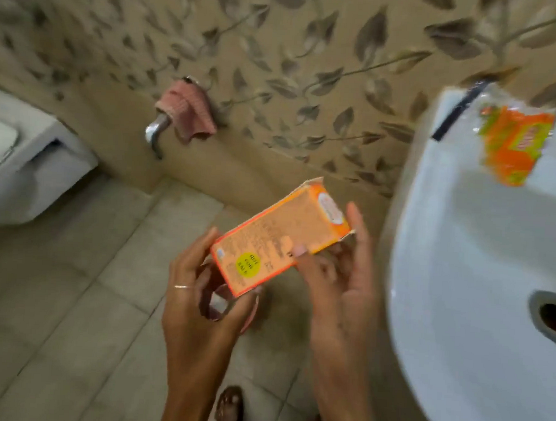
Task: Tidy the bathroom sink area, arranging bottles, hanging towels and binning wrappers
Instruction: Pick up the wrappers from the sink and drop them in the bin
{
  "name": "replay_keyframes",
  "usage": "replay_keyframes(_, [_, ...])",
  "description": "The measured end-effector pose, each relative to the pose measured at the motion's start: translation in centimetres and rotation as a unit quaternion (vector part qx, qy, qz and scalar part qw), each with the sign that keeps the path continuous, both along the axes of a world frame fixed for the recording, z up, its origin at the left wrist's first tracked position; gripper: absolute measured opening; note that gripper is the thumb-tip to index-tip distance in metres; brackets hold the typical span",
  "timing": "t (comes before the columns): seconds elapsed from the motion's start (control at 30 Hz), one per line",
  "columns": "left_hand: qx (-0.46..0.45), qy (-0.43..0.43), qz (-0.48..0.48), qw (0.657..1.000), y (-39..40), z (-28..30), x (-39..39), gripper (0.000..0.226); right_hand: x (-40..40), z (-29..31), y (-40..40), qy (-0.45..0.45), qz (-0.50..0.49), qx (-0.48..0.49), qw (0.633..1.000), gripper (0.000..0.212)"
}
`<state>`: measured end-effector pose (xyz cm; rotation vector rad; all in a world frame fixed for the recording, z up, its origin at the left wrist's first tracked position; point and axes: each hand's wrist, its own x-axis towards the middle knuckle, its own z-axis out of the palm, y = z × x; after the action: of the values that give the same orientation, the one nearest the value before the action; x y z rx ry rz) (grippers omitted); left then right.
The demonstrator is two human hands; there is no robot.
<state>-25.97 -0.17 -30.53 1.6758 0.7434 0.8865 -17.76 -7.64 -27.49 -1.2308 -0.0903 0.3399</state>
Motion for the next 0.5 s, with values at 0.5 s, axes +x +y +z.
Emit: replay_keyframes(0.5, [-0.041, 0.489, -0.063, 0.869, 9.8, -43.2, -10.9, 0.052, -6.4, -46.0, 12.6, 0.180, 0.254, -0.356, 0.881, 0.040])
